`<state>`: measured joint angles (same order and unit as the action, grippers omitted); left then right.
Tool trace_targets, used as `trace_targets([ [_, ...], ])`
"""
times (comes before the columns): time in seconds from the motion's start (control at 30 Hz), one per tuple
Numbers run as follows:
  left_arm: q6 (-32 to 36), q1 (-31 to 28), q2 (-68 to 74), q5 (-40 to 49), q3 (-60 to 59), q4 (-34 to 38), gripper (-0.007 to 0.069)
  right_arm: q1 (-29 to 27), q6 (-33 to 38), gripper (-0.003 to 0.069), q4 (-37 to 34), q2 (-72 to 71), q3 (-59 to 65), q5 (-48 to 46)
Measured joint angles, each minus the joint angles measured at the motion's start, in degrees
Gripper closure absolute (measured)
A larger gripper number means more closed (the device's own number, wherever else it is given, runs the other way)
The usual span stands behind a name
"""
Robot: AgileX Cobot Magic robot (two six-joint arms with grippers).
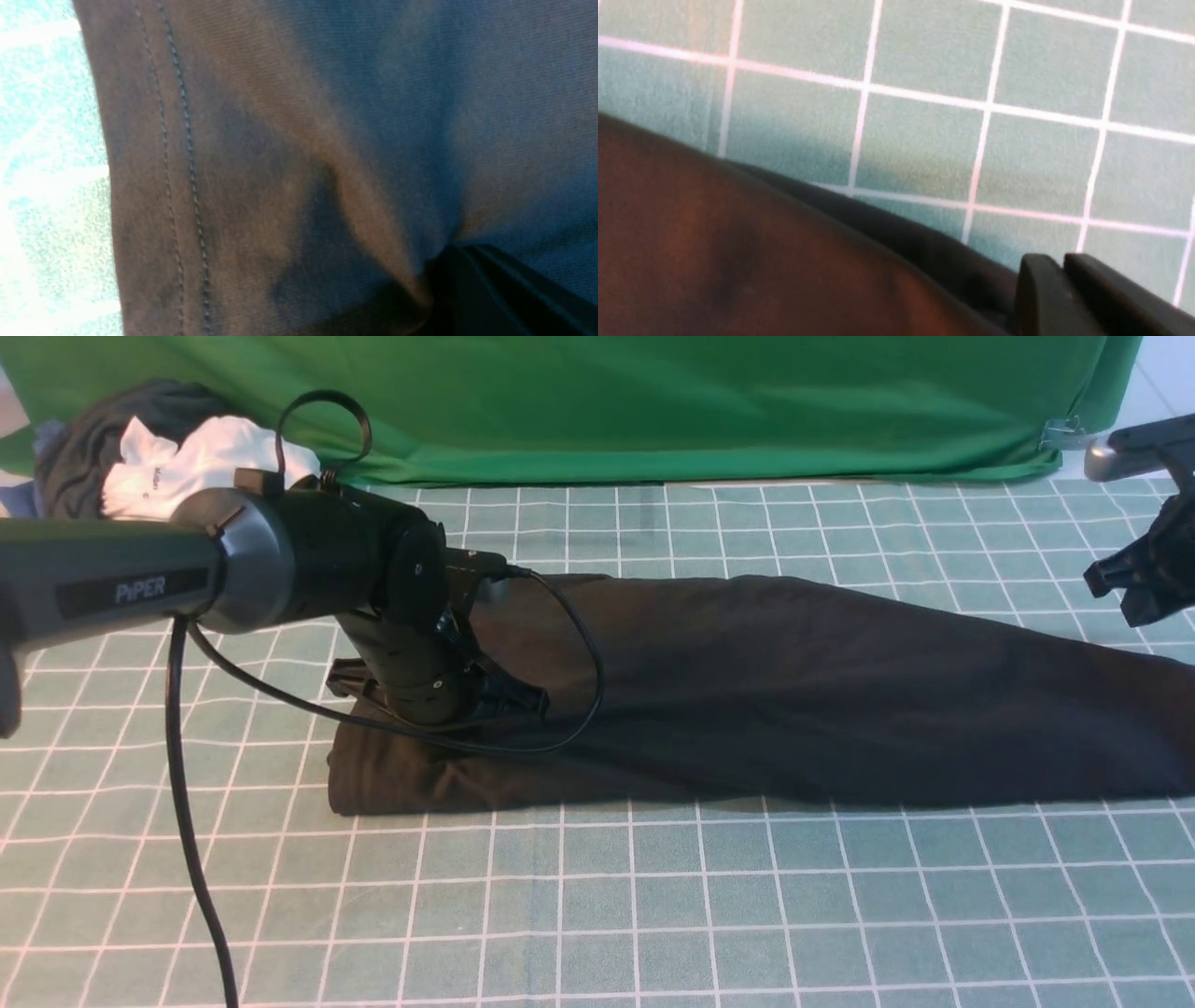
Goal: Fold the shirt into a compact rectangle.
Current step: 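Pull the folded dark garment lengthwise by its ends to straighten it flat on the table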
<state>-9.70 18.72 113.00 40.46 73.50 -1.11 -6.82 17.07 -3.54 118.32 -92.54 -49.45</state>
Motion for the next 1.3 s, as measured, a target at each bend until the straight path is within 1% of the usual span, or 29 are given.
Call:
trace_targets([
  [0.1, 0.06, 0.00, -0.21, -0.12, -0.11, 0.00, 0.0619, 0.00, -2.50, 0.0482, 0.14, -1.12, -1.82, -3.71],
  [0.13, 0.06, 0.00, -0.23, -0.12, -0.11, 0.05, 0.0619, 0.00, -2.77, 0.0475, 0.14, -1.25, -1.93, -3.98],
  [0.17, 0.06, 0.00, -0.44, -0.26, -0.17, 0.11, 0.0619, 0.06, -3.31, 0.0440, 0.14, -2.63, -2.70, -6.60],
  [0.2, 0.06, 0.00, -0.70, -0.32, -0.23, 0.16, 0.0619, 0.13, -3.45, 0.0436, 0.14, -3.52, -2.83, -7.95],
  [0.23, 0.06, 0.00, -0.83, -0.32, -0.30, 0.22, 0.0619, 0.13, -3.45, 0.0436, 0.14, -3.52, -2.83, -7.95],
  [0.3, 0.06, -0.10, -1.70, -0.32, -0.41, 0.17, 0.0619, 0.71, -3.45, 0.0464, 0.14, -5.64, -2.88, -11.34],
  [0.4, 0.06, -0.30, -3.44, -0.29, -0.52, 0.06, 0.0619, 1.27, -3.45, 0.0561, -0.38, -7.92, -2.88, -15.47],
  [0.43, 0.06, -0.44, -4.87, -0.25, -0.54, 0.06, 0.0619, 1.63, -3.10, 0.0615, -1.79, -9.11, -2.88, -17.80],
  [0.5, 0.06, -0.44, -6.38, 0.23, -0.59, -0.28, 0.0618, 1.84, -2.34, 0.0631, -2.59, -9.85, -2.66, -18.92],
  [0.6, 0.06, -0.44, -7.77, 1.73, -0.59, -1.30, 0.0618, 2.02, -1.64, 0.0634, -2.95, -10.57, -1.45, -19.18],
  [0.63, -0.41, -0.51, -9.36, 3.66, -0.64, -3.42, 0.0617, 1.81, -1.51, 0.0636, -3.19, -11.65, 0.47, -19.13],
  [0.73, -0.65, -0.97, -10.60, 4.43, -1.00, -3.92, 0.0617, 1.42, -1.51, 0.0636, -3.19, -12.85, 2.02, -18.84],
  [0.87, -0.77, -3.26, -13.68, 4.07, -3.77, -1.94, 0.0617, -1.44, -2.18, 0.0636, -3.32, -15.28, 6.48, -17.28],
  [0.97, -0.63, -3.89, -13.86, 1.25, -6.93, -0.41, 0.0617, -3.78, -4.65, 0.0628, -3.24, -15.40, 8.58, -16.16],
  [1.07, -0.31, -3.89, -12.44, -2.76, -9.88, 1.11, 0.0617, -4.66, -5.59, 0.0596, -3.13, -14.81, 10.31, -15.39],
  [1.17, -0.22, -3.84, -10.34, -6.72, -11.34, 1.70, 0.0617, -4.41, -4.45, 0.0564, -5.51, -13.22, 10.92, -14.94],
  [1.3, -0.39, -3.89, -8.12, -8.01, -11.45, 1.67, 0.0617, -3.57, -3.39, 0.0547, -7.23, -10.39, 10.93, -13.11],
])
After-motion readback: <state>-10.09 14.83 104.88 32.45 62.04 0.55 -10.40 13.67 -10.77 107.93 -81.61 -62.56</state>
